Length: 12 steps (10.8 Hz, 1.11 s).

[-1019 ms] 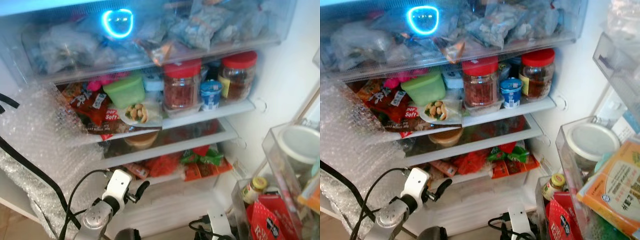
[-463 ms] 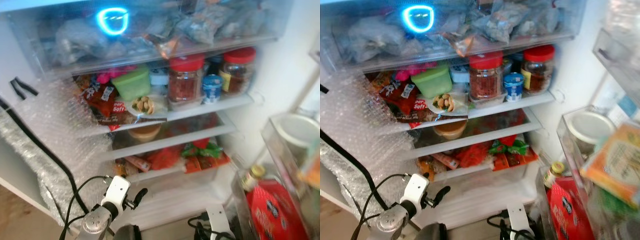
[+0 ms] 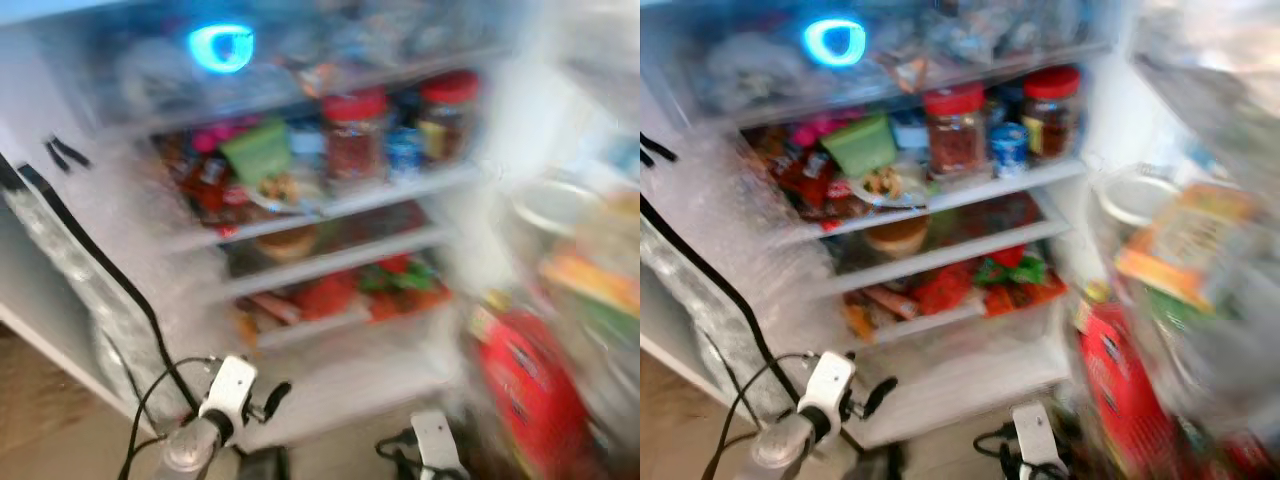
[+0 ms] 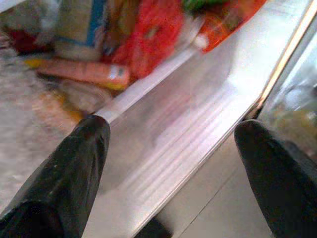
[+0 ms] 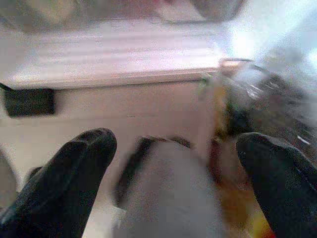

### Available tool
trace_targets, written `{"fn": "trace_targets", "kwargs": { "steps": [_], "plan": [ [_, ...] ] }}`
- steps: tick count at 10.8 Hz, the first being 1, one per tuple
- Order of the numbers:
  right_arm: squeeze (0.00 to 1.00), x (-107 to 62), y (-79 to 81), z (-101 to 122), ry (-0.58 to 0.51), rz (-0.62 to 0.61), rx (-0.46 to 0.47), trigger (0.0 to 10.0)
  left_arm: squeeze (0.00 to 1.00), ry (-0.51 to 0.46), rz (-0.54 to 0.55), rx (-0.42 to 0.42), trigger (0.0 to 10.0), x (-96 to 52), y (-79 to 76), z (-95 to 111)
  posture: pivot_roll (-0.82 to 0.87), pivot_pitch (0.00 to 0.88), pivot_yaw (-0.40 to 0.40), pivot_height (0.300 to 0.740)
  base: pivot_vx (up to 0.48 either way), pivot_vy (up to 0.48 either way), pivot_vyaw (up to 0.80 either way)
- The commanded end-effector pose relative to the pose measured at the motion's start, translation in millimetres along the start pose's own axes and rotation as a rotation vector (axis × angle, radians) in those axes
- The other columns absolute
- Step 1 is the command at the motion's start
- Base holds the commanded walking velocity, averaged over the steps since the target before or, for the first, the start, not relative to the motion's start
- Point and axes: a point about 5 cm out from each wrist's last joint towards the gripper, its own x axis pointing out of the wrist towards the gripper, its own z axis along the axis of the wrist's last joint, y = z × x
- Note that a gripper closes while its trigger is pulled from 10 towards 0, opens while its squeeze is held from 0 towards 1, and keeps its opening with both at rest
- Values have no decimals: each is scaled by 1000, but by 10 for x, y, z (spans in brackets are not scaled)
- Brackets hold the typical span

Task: Restocking fridge

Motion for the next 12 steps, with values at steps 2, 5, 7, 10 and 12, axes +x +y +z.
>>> {"fn": "trace_targets", "kwargs": {
  "steps": [2,5,7,10,12],
  "plan": [
    [0,-34,73,-163,65,23,-1,10000,0,30,18,11,10000,-52,48,-84,-43,0,71,638,-345,0,0],
    [0,-28,100,-137,56,26,2,10000,0,254,289,-99,10000,-201,399,-373,-48,0,77,638,-110,0,0],
    [0,-31,105,-150,61,27,4,10000,0,368,463,-260,10000,-395,600,-571,-42,0,75,638,0,0,0],
    [0,-29,112,-141,60,32,4,10000,0,587,466,-340,10000,-678,514,-927,-43,0,69,638,0,0,0],
    [0,-28,94,-136,57,30,3,10000,0,639,453,-332,10000,-675,426,-975,-36,0,61,638,0,457,0]
  ]
}}
